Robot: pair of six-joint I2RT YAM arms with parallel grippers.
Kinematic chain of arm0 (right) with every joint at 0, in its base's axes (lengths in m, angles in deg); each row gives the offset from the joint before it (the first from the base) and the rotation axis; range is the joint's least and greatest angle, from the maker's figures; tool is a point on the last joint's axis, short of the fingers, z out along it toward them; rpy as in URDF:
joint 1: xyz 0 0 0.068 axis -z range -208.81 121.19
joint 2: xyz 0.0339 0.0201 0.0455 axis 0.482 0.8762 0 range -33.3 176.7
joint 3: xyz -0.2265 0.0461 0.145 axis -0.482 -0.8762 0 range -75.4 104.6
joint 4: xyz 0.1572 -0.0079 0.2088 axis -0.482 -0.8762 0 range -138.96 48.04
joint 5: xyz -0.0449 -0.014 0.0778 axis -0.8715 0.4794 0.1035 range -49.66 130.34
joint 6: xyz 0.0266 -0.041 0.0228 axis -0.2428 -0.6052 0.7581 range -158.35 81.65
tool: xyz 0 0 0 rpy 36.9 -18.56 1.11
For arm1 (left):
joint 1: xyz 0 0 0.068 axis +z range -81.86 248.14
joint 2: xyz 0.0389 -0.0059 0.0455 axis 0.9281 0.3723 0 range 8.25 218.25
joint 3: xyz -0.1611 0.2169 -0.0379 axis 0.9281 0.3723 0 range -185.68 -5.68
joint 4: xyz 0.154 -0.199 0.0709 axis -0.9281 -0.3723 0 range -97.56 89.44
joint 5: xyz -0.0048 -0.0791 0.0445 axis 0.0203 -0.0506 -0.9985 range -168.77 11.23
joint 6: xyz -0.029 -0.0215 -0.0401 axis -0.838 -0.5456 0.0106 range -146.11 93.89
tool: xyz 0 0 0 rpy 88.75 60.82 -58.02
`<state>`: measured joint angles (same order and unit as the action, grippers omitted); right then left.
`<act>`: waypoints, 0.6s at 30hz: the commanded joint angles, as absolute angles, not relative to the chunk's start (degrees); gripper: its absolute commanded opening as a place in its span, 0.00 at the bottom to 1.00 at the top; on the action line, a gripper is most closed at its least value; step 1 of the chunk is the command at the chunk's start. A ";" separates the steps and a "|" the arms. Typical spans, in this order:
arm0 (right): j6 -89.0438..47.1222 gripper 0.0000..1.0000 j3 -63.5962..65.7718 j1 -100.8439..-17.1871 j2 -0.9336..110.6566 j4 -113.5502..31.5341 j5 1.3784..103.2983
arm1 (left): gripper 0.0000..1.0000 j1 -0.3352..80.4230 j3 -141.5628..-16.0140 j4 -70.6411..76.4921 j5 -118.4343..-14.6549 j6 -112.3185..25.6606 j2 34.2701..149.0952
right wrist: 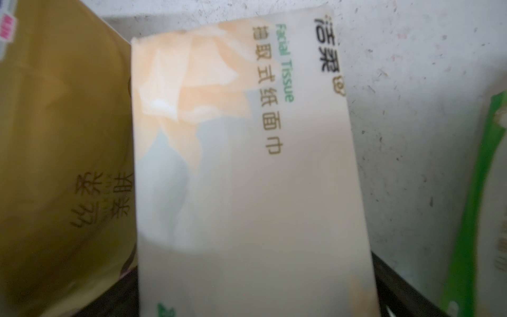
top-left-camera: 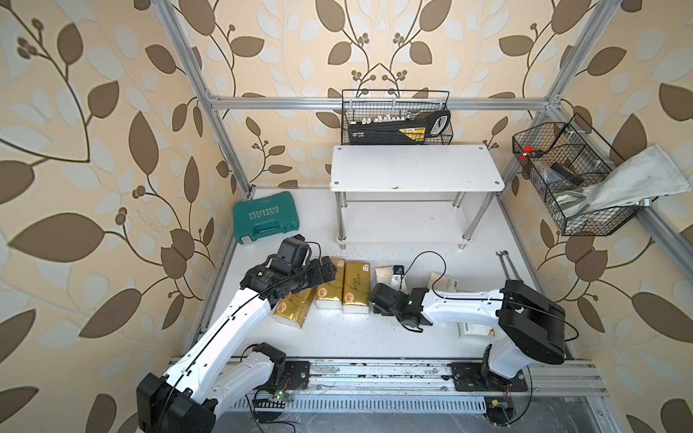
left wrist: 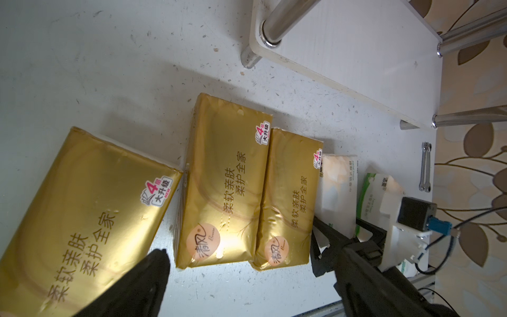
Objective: Place the tissue boxes on the shelf by color
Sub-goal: Pick up the box of tissues from the center of the board.
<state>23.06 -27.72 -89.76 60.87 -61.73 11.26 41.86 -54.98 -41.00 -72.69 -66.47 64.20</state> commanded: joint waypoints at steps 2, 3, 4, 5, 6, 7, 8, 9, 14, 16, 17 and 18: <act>22.23 0.99 -30.39 -89.62 60.35 -60.68 12.64 | 0.99 41.41 -56.60 -39.48 -71.99 -65.92 64.72; 22.09 0.98 -30.79 -89.59 59.75 -60.61 12.60 | 0.99 41.39 -56.72 -39.51 -71.85 -65.88 64.77; 21.80 0.96 -31.30 -89.59 58.84 -60.49 12.65 | 0.99 41.35 -56.91 -39.49 -71.83 -65.79 64.77; 21.54 0.95 -31.86 -89.60 57.91 -60.33 12.51 | 0.99 41.40 -57.08 -39.57 -71.81 -65.66 64.77; 21.21 0.94 -32.22 -89.62 56.97 -60.25 12.38 | 0.99 41.34 -57.31 -39.69 -71.69 -65.56 64.77; 20.65 0.92 -32.67 -89.63 55.89 -60.15 12.26 | 0.99 41.35 -57.41 -39.62 -71.65 -65.34 64.77; 20.04 0.91 -32.99 -89.56 54.87 -60.05 12.14 | 0.99 41.34 -57.54 -39.58 -71.60 -65.23 64.81; 19.50 0.90 -33.17 -89.56 54.00 -60.04 11.99 | 0.99 41.38 -57.68 -39.58 -71.59 -65.17 64.85; 17.08 0.85 -33.04 -89.62 50.20 -60.65 11.91 | 0.99 41.30 -58.15 -39.40 -71.00 -64.96 65.21; 16.37 0.84 -32.58 -89.57 48.86 -61.11 11.85 | 0.99 41.25 -58.33 -39.23 -70.76 -64.95 65.29; 16.24 0.83 -32.40 -89.63 48.35 -61.34 11.78 | 0.99 41.25 -58.36 -39.15 -70.76 -64.96 65.25; 15.98 0.83 -32.13 -89.59 47.63 -61.47 11.57 | 0.99 41.29 -58.47 -39.07 -70.63 -64.85 65.29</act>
